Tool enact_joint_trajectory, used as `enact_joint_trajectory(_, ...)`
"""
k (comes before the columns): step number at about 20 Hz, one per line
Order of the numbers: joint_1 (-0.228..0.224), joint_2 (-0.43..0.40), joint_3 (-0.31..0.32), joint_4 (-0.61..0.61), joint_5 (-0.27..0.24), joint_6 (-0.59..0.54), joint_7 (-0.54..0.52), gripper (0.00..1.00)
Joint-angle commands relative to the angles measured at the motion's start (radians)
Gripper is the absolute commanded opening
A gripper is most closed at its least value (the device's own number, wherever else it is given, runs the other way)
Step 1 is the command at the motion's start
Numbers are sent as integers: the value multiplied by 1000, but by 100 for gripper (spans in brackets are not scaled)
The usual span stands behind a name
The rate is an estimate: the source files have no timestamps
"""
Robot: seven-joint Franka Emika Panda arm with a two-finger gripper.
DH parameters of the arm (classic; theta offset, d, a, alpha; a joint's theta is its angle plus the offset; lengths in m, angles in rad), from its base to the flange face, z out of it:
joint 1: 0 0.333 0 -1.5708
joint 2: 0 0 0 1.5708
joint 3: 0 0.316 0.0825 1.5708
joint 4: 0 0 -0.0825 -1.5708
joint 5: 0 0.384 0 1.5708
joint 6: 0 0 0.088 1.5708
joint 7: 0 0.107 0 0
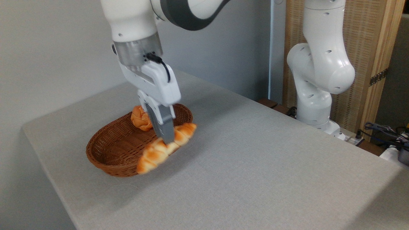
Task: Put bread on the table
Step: 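Lift the braided roll out over the basket rim, then lower the roll onto the table beside the basket and open the gripper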
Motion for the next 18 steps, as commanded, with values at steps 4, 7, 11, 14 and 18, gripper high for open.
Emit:
enact_joint_trajectory(4,-11,33,24,-25,87,26,12,100)
enact_joint_trajectory(7,-11,35,22,-25,87,35,12,100)
enact_joint_trajectory(11,-12,33,22,-25,87,34,10,100)
enact_joint_trajectory(14,-12,33,22,-25,87,34,9,100)
enact_joint_trajectory(18,-12,32,22,-25,87,32,6,100)
